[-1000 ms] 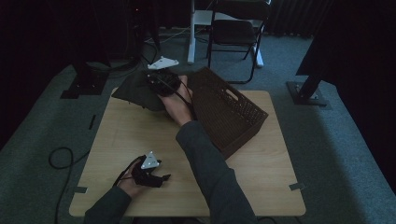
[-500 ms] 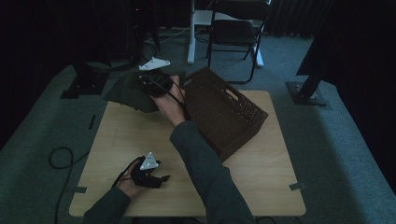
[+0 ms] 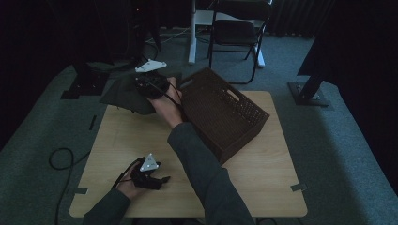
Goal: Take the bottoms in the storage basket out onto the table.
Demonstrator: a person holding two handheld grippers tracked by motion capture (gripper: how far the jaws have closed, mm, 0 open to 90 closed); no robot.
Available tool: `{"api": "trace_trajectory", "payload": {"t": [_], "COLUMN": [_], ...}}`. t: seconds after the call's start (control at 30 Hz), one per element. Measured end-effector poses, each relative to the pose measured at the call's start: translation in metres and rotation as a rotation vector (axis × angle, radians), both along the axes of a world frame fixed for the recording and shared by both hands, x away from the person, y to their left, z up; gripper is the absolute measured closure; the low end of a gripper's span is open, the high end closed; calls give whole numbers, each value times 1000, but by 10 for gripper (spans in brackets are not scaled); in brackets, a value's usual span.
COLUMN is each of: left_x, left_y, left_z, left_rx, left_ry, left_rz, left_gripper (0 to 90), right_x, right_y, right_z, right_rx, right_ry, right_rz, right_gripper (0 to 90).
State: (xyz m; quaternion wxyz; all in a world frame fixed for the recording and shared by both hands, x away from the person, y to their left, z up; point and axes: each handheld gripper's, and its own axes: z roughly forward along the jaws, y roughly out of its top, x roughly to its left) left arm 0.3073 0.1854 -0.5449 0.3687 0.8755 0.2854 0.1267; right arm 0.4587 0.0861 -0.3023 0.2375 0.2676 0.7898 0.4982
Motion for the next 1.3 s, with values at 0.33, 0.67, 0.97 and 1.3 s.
{"api": "trace_trajectory", "payload": {"t": [0.33, 0.67, 0.97, 1.3], "left_x": [-1, -1, -1, -1], "left_y": [0, 0, 1, 2], "left_z": [0, 0, 0, 0], "left_rx": [-5, -5, -2, -2], "left_ry": [1, 1, 1, 1], "left_rz": [4, 4, 3, 0], "left_gripper": [278, 278, 278, 275], "right_x": [2, 2, 2, -1], "right_y": [5, 5, 8, 14], "right_z": [-10, -18, -28, -34], "right_rx": [-2, -5, -15, -20], "right_ry": [16, 25, 41, 45], "right_rz": [14, 23, 30, 55], "right_gripper": [720, 720, 720, 720]}}
